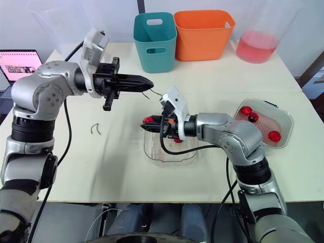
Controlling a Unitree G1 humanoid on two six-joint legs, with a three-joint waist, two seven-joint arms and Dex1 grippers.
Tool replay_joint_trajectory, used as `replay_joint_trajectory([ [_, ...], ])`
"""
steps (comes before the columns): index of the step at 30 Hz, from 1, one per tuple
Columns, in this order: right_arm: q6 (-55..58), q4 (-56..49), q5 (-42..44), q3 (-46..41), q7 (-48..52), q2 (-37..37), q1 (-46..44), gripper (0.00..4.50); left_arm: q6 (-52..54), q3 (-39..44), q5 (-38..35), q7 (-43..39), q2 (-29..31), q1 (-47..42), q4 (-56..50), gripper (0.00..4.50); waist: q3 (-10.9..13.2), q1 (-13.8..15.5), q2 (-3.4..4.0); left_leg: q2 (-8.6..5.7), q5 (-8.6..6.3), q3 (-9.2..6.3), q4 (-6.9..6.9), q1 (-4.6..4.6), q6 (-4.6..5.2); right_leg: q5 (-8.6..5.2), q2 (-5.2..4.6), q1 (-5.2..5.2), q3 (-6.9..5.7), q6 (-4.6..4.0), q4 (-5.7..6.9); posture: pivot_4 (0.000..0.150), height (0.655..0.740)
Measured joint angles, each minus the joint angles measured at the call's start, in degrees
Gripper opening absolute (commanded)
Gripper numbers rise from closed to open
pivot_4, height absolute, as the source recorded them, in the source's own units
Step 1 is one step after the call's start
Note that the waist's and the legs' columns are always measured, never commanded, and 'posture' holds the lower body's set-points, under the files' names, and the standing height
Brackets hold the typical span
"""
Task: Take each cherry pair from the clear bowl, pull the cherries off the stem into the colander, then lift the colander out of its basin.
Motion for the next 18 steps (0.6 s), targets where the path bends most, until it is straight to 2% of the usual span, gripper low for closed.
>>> replay_joint_trajectory([
  [4,0.02,-0.18,0.15,-0.76,0.08,-0.35,-0.02,0.72,-0.27,-0.04,0.2,-0.03,0.16,0.28,0.03,0.0,0.0,0.06,0.0,0.0,0.0,0.0,0.0,0.0,0.0,0.0,0.0,0.01,0.0,0.0,0.0,0.15,0.74],
  [7,0.09,-1.44,0.77,-4.39,0.58,-3.8,0.01,0.72,-0.62,-0.24,0.81,-0.1,0.61,1.4,0.0,0.0,0.0,0.14,0.0,-0.02,0.0,0.0,0.01,0.0,0.0,0.0,-0.01,0.03,0.0,0.0,-0.03,0.15,0.74],
  [13,-0.79,-1.26,-0.43,-17.08,3.36,-19.39,6.31,0.72,-2.04,-0.49,2.13,-0.23,1.9,3.84,0.02,0.0,0.01,0.65,-0.02,-0.06,-0.1,0.02,0.03,-0.04,0.18,0.0,-0.03,0.09,-0.02,0.0,-0.11,0.15,0.74],
  [18,-8.02,9.21,-9.06,-25.89,6.78,-32.48,16.59,0.72,-3.7,-1.86,3.27,-1.01,1.64,5.3,-0.41,0.0,0.01,0.5,-0.02,-0.04,-0.19,0.3,0.03,0.0,0.33,0.0,-0.01,0.1,-0.02,0.0,-0.09,0.15,0.74],
])
